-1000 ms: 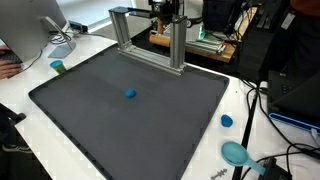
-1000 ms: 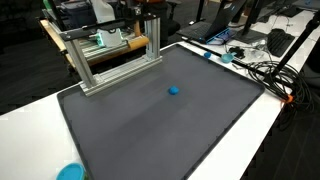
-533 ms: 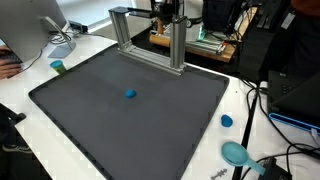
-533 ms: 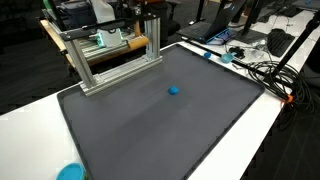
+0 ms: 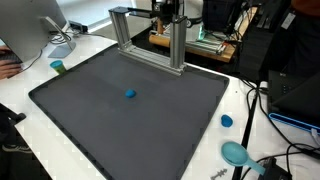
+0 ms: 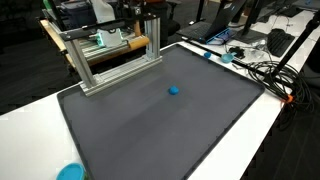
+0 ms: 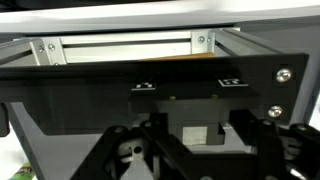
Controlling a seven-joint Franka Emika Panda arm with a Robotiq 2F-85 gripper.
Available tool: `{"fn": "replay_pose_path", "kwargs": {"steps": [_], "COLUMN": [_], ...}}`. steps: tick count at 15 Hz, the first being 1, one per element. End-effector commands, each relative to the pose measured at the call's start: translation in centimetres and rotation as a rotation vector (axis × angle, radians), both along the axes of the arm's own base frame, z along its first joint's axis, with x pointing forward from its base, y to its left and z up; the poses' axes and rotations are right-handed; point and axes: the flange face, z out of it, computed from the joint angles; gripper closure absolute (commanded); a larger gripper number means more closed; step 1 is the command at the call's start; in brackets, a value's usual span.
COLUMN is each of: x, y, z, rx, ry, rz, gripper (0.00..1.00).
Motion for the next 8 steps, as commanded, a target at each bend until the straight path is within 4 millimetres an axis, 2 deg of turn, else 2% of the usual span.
{"fn": "replay_pose_path", "kwargs": {"steps": [1,2,3,5,8], "x": [-0.98,-1.0,-0.98,-0.92,-0.85], "y": [-0.09,-0.09,-0.12,-0.27,-0.12], "z": [-0.2,-0.18,-0.18,-0.19,-0.15], "rx": [0.013,0.012,0.01,0.004,0.005], "ry": [-0.017,-0.018,-0.019,-0.021,-0.018], "rz": [0.047,0.053,0.058,0.065,0.067], "gripper": [0.31,0.35,0.47,0.63,0.73]}}
